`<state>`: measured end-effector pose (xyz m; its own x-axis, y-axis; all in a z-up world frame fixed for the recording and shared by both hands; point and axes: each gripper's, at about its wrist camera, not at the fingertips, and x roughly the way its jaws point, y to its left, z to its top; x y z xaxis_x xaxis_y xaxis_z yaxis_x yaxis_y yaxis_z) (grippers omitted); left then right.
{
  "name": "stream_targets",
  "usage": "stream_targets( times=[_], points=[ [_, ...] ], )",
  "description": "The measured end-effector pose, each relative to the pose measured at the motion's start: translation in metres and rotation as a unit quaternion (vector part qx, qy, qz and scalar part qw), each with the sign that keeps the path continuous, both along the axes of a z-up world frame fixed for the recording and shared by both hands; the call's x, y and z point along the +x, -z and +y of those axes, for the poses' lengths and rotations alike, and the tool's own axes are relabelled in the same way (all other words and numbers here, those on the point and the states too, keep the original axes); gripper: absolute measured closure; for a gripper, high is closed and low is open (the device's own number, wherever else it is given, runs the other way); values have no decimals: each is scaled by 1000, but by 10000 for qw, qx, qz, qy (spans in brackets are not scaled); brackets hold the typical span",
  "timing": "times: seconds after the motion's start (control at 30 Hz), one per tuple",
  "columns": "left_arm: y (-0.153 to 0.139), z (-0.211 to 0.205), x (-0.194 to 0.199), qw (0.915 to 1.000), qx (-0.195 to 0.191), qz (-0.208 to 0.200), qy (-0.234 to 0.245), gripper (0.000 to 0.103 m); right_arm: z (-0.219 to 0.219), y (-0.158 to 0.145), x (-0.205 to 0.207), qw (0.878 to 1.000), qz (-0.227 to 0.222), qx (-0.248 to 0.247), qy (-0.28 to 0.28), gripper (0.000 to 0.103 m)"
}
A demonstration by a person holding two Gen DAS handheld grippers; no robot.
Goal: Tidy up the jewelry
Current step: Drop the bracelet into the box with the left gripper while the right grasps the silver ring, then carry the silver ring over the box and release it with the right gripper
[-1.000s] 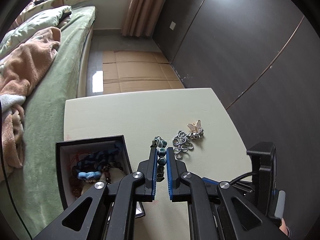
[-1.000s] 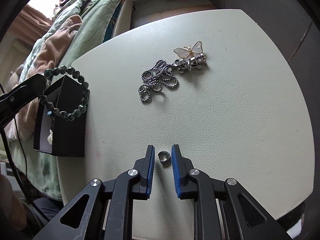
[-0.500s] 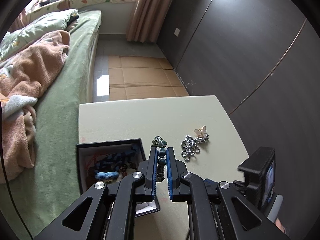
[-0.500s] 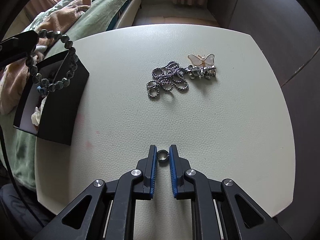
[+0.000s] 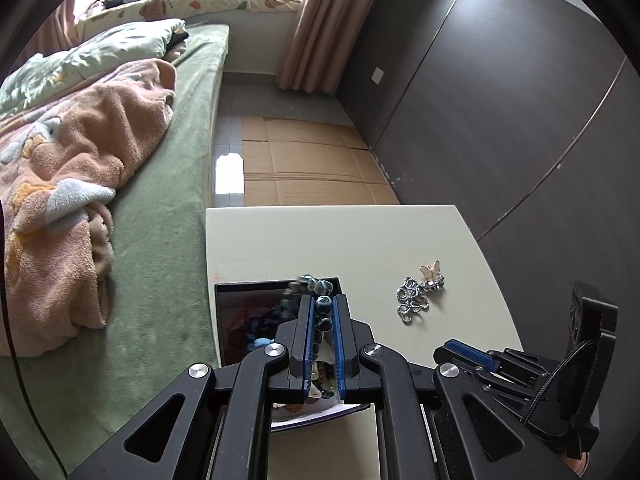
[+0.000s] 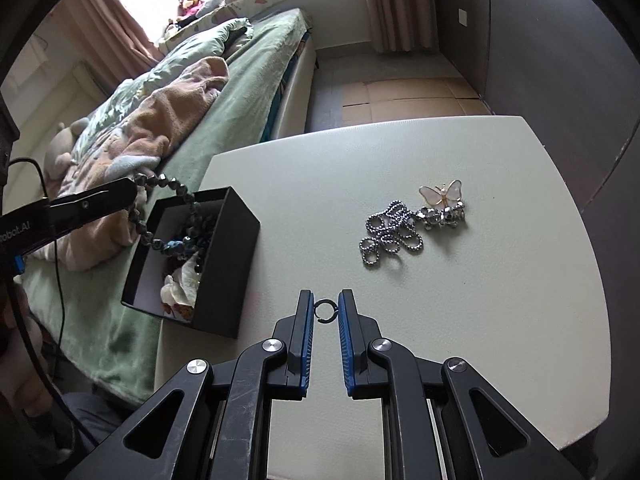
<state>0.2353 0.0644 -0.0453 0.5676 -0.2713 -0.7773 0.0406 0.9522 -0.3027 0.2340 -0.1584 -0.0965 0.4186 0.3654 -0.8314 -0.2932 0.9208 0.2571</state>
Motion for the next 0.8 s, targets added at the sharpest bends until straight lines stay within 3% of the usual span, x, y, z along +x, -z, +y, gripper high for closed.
stream_targets(
  times=[0.2,0.37,0.4,0.43,0.5,0.8],
  points=[
    [7,6,5,9993,-252,276,81,93,15,-2,10,9997,25,253,-55,89],
    [6,13,6,9991,-306,274,-36,88,20,-16,9,9971,-220,731,-62,89],
    [6,14,6,9991,-316,268,-76,78,21,-19,9,9961,-268,841,-57,89],
    [5,16,6,9991,-331,240,-115,62,23,-22,9,9950,-311,943,-67,89],
    [1,20,5,9991,-353,127,-204,41,28,-24,9,9933,-339,1095,-117,89],
    [-6,36,6,9978,-452,-31,-490,37,64,-23,10,9864,-237,1574,-404,89]
  ],
)
